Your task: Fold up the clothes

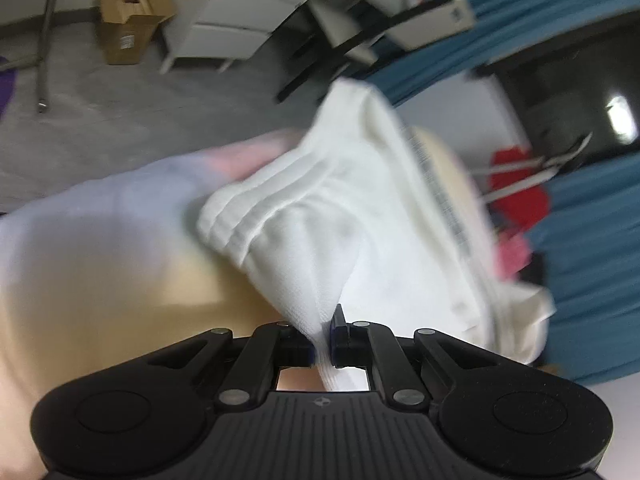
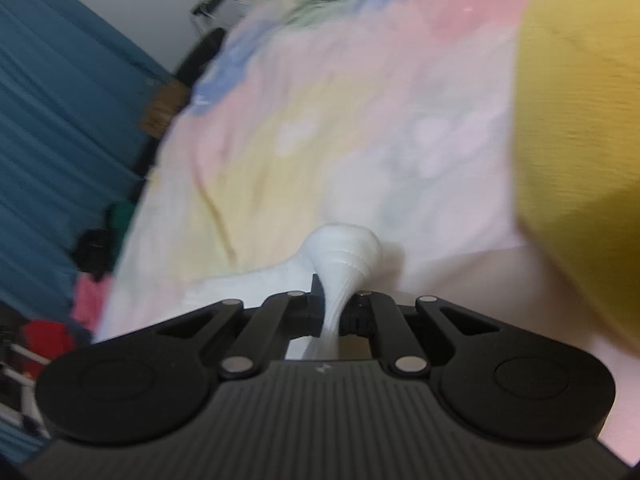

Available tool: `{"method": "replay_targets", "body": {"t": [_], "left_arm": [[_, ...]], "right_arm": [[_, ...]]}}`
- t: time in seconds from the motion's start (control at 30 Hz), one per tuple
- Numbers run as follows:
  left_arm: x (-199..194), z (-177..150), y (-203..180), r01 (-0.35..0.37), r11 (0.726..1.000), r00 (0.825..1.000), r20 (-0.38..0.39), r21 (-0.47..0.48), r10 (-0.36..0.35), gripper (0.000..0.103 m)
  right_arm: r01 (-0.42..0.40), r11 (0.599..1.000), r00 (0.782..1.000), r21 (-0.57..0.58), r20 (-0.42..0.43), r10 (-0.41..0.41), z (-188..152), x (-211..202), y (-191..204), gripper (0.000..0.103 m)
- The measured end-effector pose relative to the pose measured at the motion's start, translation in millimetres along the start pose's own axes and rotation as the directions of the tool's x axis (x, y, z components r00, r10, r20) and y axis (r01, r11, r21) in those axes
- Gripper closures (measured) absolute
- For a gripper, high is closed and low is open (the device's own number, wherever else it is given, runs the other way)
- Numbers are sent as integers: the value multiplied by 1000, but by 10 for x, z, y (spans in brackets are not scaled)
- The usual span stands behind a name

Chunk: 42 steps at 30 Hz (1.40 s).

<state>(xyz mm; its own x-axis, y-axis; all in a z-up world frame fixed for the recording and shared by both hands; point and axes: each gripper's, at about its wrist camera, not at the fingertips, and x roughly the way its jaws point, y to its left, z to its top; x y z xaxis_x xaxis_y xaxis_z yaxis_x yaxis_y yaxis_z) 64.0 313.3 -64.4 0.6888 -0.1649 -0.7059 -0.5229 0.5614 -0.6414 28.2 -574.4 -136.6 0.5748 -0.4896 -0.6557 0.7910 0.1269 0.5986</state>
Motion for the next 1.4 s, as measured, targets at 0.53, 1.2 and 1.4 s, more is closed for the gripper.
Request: {"method": "replay_targets", "body": {"t": [0.53,1.2,1.4], "left_arm": [[-219,-436,-642,-188,856,982,120,481,147,40],[-236,-1857,-2256,-86,598,946,253,797,-201,7],[54,-1991,-2326,-78,567,943,245,820,-225,7]], "right_arm": [[110,955,991,-276,102,-85,-123,-175,391,53],[-531,497,812,-686,-245,530,-1245,-1782,1264,38],[-583,352,757,-732,-332,562,-1659,-1905,1266,38]]}}
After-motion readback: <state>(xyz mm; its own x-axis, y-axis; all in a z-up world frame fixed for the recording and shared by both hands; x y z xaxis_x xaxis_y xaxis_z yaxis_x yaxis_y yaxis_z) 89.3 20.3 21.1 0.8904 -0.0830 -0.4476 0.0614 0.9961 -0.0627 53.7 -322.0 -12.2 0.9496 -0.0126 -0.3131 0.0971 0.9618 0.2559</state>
